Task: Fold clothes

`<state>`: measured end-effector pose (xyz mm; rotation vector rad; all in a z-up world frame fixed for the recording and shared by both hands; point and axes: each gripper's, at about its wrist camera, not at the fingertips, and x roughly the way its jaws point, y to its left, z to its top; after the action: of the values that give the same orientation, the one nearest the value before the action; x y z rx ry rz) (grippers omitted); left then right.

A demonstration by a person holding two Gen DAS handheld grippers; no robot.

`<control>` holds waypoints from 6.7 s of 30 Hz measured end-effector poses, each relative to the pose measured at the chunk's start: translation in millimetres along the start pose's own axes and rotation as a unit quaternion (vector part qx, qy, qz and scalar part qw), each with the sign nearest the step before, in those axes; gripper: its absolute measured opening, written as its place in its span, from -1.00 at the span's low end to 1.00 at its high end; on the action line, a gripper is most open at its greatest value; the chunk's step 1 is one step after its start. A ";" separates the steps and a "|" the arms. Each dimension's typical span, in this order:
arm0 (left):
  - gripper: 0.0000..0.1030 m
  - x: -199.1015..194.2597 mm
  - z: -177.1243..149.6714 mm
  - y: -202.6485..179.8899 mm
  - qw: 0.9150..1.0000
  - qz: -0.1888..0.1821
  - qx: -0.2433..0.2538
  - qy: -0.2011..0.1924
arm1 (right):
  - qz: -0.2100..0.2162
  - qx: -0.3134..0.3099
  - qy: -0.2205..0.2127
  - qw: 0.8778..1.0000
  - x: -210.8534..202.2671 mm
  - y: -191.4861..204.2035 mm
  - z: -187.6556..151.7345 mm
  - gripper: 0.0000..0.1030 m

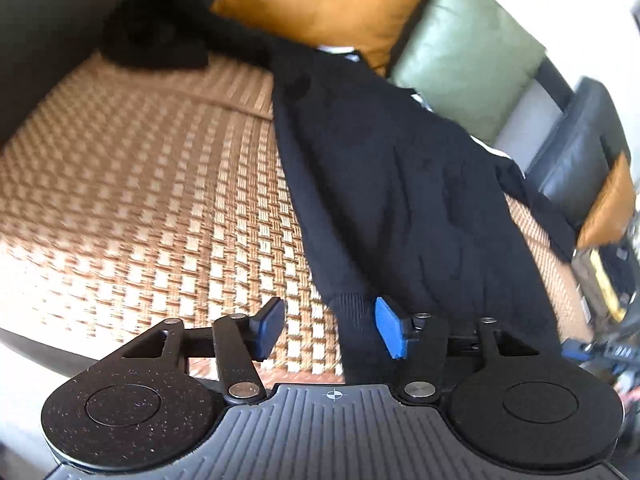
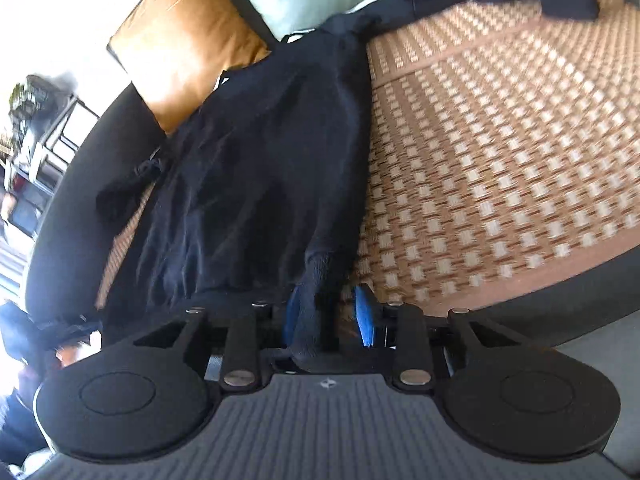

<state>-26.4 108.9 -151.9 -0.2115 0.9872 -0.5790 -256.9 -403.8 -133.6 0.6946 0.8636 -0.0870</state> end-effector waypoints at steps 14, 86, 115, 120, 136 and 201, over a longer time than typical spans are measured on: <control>0.30 -12.0 -58.4 -26.3 0.990 0.062 0.124 0.004 | -0.083 -0.157 0.043 0.983 24.6 39.1 -36.4 -0.29; 0.40 26.2 108.9 -146.9 0.980 0.008 0.161 -0.118 | -0.178 -0.229 -0.096 0.952 -54.2 67.9 161.8 -0.10; -0.65 428.9 144.4 -382.1 0.950 0.081 0.302 -0.017 | -0.283 -0.160 -0.036 0.945 39.7 -150.8 255.0 -0.52; -0.79 426.8 147.4 -379.8 0.945 0.078 0.316 -0.012 | -0.241 -0.157 -0.091 0.953 -14.2 -131.9 306.7 -0.59; -0.79 428.6 140.5 -379.8 0.931 0.085 0.355 -0.025 | -0.444 -0.132 0.032 0.885 25.7 -188.5 387.1 -0.27; 0.59 126.6 184.8 -79.0 0.947 0.268 0.120 -0.128 | -0.136 -0.286 -0.094 0.944 66.3 126.6 315.3 0.08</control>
<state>151.5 -42.6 -109.5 0.1961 0.6708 -0.1597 41.0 -479.1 25.9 0.0176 0.7452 -0.1389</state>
